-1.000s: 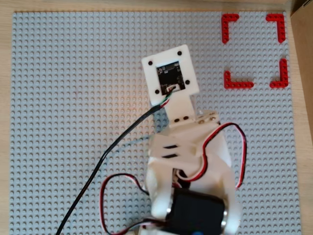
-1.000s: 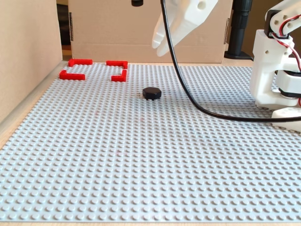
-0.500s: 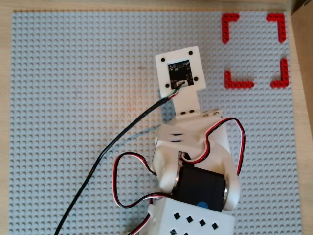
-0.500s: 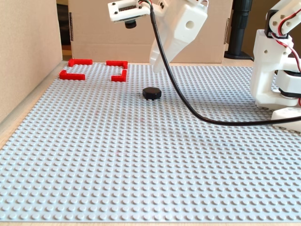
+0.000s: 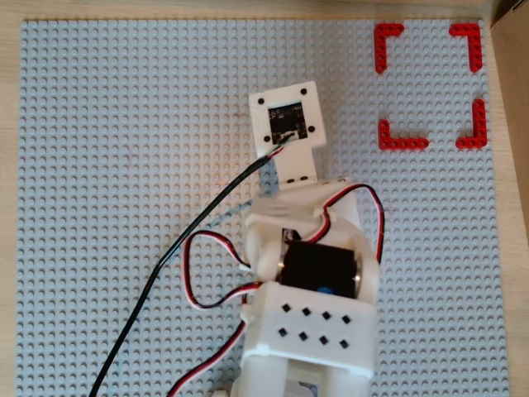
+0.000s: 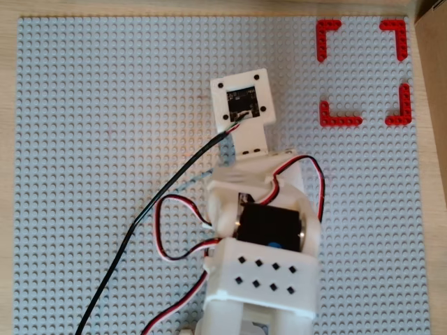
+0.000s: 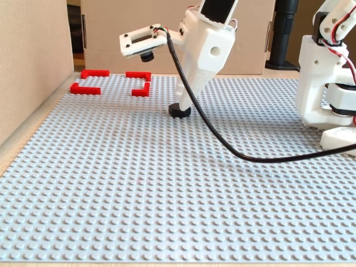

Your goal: Grab the Lego and store it in red box

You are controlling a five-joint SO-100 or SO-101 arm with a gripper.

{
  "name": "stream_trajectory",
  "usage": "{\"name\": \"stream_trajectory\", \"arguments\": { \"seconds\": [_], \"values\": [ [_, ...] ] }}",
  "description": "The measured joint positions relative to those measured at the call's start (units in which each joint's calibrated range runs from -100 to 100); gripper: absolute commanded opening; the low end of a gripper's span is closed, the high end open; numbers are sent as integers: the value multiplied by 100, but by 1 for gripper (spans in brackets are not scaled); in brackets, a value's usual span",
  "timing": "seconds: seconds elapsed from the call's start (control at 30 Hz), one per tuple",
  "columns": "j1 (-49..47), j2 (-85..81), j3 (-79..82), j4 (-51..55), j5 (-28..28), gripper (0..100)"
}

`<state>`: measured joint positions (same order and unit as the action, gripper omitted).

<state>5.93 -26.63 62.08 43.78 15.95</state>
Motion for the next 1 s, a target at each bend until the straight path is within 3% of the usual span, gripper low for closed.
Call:
{"name": "stream_trajectory", "arguments": {
  "seconds": [1.0],
  "values": [
    [-15, 220, 107, -259, 15, 12]
  ]
}}
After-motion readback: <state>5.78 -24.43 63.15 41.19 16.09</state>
